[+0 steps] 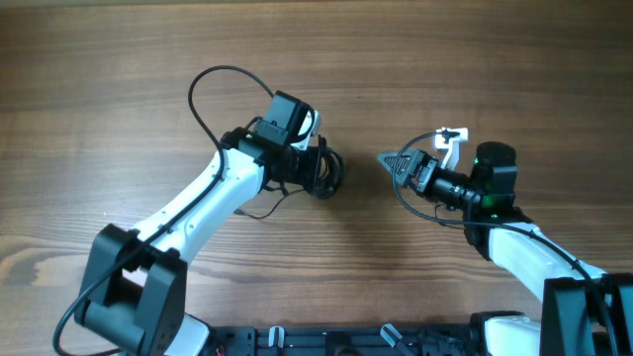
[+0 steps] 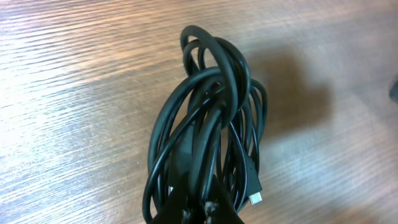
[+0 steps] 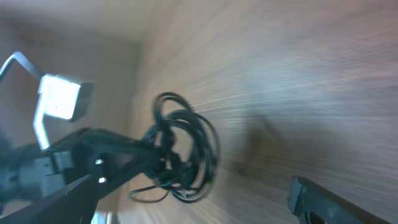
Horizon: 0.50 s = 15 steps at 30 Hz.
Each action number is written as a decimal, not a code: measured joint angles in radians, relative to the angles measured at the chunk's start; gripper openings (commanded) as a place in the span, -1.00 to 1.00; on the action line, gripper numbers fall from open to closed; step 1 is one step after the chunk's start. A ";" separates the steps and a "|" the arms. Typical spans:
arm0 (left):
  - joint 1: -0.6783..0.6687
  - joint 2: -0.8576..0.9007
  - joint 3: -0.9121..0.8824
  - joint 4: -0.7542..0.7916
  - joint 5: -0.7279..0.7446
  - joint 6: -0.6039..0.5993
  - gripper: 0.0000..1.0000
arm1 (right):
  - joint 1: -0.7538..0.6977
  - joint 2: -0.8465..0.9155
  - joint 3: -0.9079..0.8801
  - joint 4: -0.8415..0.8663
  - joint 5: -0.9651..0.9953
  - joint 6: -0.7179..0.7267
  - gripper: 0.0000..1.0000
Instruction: Untangle cables
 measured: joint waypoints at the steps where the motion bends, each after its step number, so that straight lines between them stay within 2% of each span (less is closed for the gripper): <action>1: 0.000 -0.008 0.000 -0.015 0.017 0.043 -0.92 | 0.005 0.000 0.000 0.011 -0.013 -0.003 0.99; 7: 0.000 -0.046 -0.001 -0.060 0.125 0.219 -0.92 | 0.056 0.000 0.000 0.032 -0.061 -0.047 0.95; 9: 0.000 -0.069 -0.001 -0.063 0.158 0.249 -0.92 | 0.065 0.000 0.000 0.032 -0.065 -0.057 0.79; 12: 0.000 -0.116 -0.001 -0.067 0.216 0.279 -0.92 | 0.073 0.000 0.000 0.031 -0.068 -0.079 0.66; 15: 0.011 -0.158 -0.001 -0.108 0.276 0.290 -0.92 | 0.073 0.000 0.000 0.031 -0.047 -0.088 0.65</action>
